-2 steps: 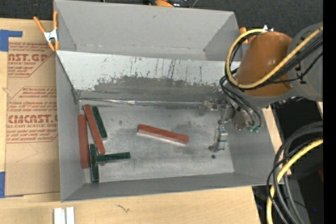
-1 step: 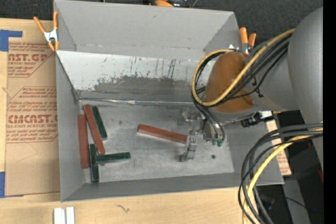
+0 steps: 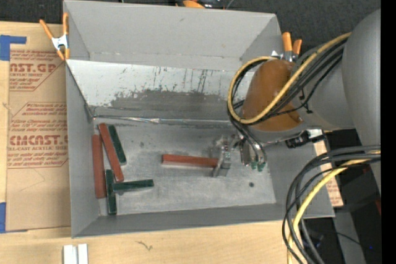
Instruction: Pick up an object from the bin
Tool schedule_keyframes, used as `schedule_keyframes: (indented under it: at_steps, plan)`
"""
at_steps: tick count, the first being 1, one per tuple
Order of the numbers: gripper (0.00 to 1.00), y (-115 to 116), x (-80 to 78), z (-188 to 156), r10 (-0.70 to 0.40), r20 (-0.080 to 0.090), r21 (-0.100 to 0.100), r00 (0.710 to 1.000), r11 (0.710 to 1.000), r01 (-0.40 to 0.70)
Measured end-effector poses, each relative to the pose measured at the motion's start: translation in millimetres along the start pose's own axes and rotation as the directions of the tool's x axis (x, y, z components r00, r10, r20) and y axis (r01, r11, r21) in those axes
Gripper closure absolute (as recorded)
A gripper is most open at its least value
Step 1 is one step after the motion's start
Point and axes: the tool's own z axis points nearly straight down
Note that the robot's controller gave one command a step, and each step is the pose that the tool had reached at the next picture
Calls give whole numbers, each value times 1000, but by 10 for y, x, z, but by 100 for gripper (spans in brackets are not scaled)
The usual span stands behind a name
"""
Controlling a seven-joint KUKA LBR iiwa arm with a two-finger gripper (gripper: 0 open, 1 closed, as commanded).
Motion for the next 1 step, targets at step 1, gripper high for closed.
schedule_keyframes:
  at_steps: [1]
  plan:
    - [100,113,52,-1524,-13,9,-2,1000,1000,13]
